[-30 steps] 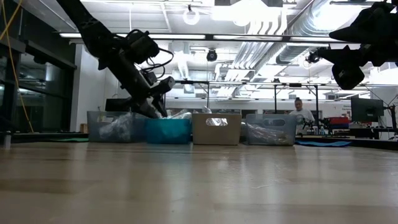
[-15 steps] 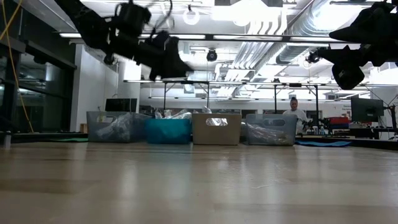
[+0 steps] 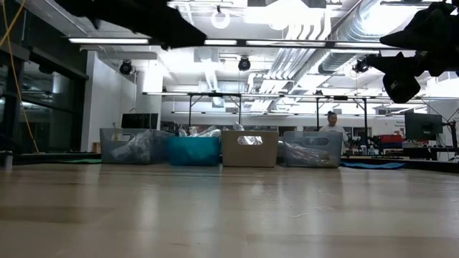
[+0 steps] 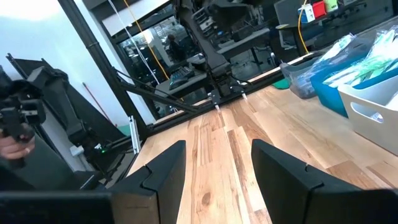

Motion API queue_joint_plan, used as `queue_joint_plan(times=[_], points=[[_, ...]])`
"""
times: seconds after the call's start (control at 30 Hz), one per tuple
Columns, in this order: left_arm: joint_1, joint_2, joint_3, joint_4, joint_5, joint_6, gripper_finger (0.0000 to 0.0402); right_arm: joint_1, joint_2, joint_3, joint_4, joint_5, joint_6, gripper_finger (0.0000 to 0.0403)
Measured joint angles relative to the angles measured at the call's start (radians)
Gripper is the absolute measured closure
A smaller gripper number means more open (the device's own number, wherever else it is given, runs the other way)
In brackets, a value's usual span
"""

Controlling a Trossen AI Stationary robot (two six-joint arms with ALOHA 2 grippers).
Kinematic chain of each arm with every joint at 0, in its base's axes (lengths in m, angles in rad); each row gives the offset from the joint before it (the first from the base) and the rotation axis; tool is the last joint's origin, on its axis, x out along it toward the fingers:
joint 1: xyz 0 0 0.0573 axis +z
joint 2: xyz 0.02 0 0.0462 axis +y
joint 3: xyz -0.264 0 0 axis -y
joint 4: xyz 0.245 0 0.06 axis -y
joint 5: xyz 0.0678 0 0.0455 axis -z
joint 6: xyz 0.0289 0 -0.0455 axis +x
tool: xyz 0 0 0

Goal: Pick & Place Toothbrushes
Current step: Return to Home Position

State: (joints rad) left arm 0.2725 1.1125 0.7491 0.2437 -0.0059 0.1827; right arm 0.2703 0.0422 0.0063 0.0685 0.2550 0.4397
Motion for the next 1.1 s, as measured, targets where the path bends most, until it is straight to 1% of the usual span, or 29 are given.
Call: queue_joint_plan(times=[0.1, 0.17, 0.3, 0.43, 0.53, 0.73, 0.9, 1.1], points=[[0.002, -0.128, -0.037, -0.093, 0.001, 0.055, 0.0216, 0.000, 0.000, 0.000, 0.000, 0.000, 0.000, 0.0227], [0.002, -0.213, -0.076, -0.108, 0.004, 0.082, 0.0216, 0.000, 0.000, 0.000, 0.000, 0.000, 0.000, 0.0227], [0.002, -0.374, -0.180, -0.133, 0.080, 0.099, 0.0216, 0.000, 0.000, 0.000, 0.000, 0.000, 0.000, 0.0227], [0.002, -0.524, -0.291, -0.135, 0.164, 0.086, 0.0216, 0.000, 0.000, 0.000, 0.000, 0.000, 0.000, 0.0227], [0.002, -0.627, -0.380, -0.140, 0.206, 0.052, 0.0216, 0.000, 0.000, 0.000, 0.000, 0.000, 0.000, 0.0227], [0.002, -0.843, -0.528, -0.135, 0.209, -0.008, 0.0216, 0.000, 0.000, 0.000, 0.000, 0.000, 0.000, 0.0227], [0.002, -0.973, -0.611, -0.147, 0.206, -0.039, 0.0216, 0.000, 0.000, 0.000, 0.000, 0.000, 0.000, 0.0227], [0.002, -1.070, -0.680, -0.150, 0.204, -0.115, 0.0216, 0.000, 0.000, 0.000, 0.000, 0.000, 0.000, 0.0227]])
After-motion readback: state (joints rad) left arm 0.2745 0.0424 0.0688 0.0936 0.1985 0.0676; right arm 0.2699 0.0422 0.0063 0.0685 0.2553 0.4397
